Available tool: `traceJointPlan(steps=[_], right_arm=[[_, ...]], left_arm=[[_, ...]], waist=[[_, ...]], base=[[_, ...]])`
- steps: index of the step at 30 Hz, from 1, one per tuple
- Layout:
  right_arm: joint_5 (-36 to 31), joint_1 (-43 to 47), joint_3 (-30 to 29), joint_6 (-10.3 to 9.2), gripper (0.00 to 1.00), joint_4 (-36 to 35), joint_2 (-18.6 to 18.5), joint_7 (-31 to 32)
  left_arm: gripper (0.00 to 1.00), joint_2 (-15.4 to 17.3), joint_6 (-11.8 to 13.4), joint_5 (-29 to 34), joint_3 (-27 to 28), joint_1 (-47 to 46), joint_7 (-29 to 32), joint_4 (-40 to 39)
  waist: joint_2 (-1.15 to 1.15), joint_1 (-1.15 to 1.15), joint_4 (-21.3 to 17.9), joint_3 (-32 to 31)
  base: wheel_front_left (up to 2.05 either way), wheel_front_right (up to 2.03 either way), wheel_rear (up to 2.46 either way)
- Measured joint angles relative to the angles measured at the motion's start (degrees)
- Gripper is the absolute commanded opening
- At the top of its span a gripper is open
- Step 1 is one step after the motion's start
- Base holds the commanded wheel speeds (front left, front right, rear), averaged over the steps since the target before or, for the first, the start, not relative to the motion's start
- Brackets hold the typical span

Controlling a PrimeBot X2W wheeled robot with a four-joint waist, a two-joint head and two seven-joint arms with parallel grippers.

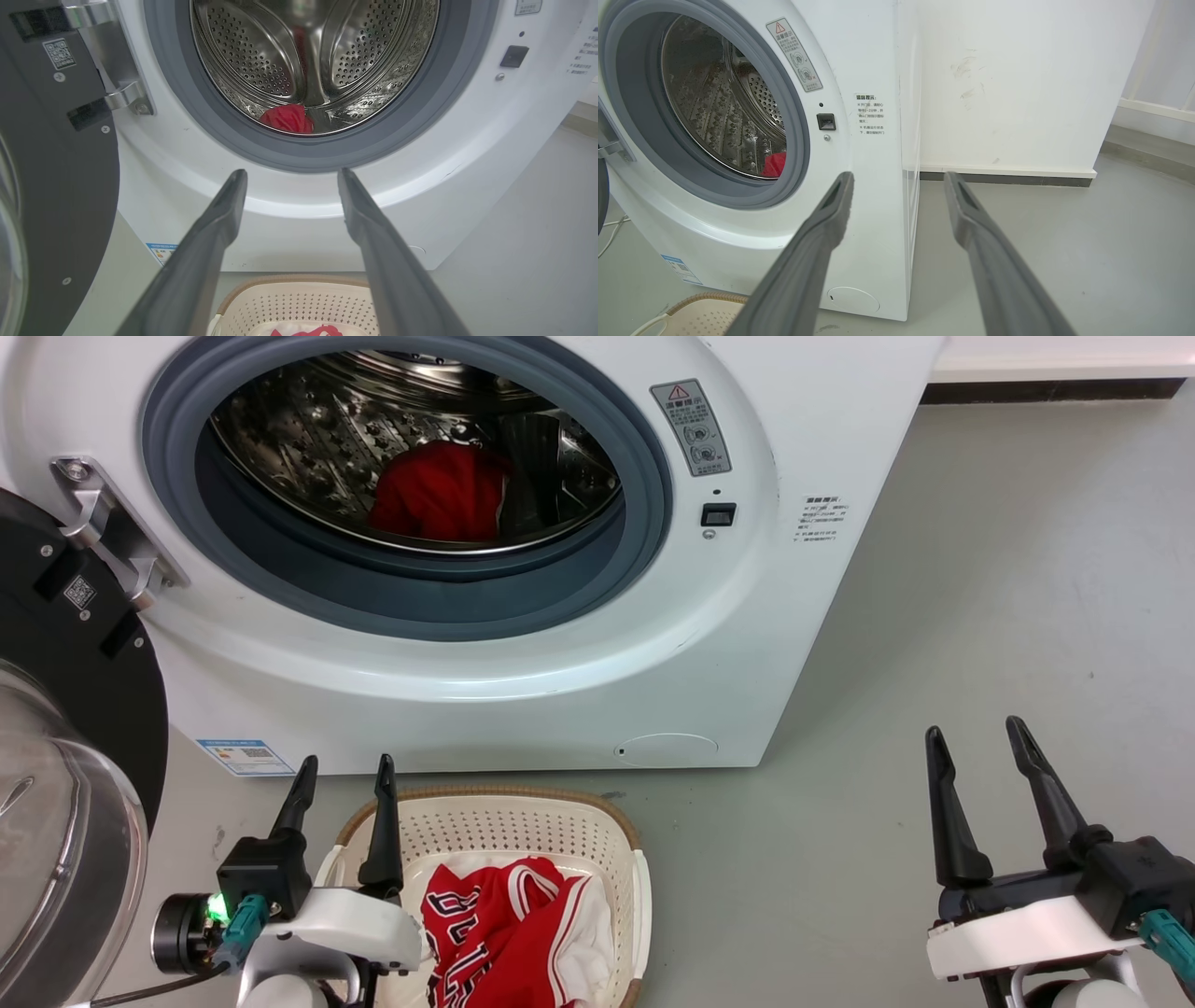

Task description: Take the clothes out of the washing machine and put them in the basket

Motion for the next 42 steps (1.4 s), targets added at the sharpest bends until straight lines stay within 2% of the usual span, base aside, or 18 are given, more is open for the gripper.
traceJointPlan(steps=[5,11,14,30,34,42], right_arm=[[0.07,-0.13,0.37,0.0,1.0,-0.22,0.01,0.0],[0.41,-2.16,0.87,0.0,1.0,-0.93,0.01,0.0],[0.51,-3.37,1.15,0.0,1.0,-1.27,-0.01,0.0],[4.0,-11.79,2.66,0.0,1.0,-3.64,-0.01,0.0],[5.14,-13.24,2.97,0.0,1.0,-4.26,-0.03,0.0],[7.49,-15.57,3.35,0.0,1.0,-5.71,-0.03,0.0]], left_arm=[[1.0,-0.77,-2.04,2.13,1.65,-2.17,0.0,0.77],[1.0,-0.74,-3.99,3.31,2.88,-11.39,-0.01,4.88],[1.0,-0.18,-4.7,3.75,2.99,-17.57,-0.01,9.53],[1.0,8.2,-7.51,7.33,0.44,-56.16,9.04,34.76],[1.0,9.49,-7.48,8.36,-0.36,-63.11,12.26,38.99],[1.0,15.18,-9.04,10.57,-2.82,-78.94,20.69,45.69]], waist=[[0.0,0.01,-0.41,0.91],[0.0,0.01,-1.29,3.77],[0.0,0.01,-2.01,5.83],[0.0,0.02,-8.25,21.1],[0.0,0.02,-9.98,25.17],[0.0,0.02,-13.28,32.28]], base=[[0.0,0.0,0.0],[0.0,0.0,0.0],[0.0,0.0,0.0],[0.0,0.0,0.0],[0.0,0.0,0.0],[0.0,0.0,0.0]])
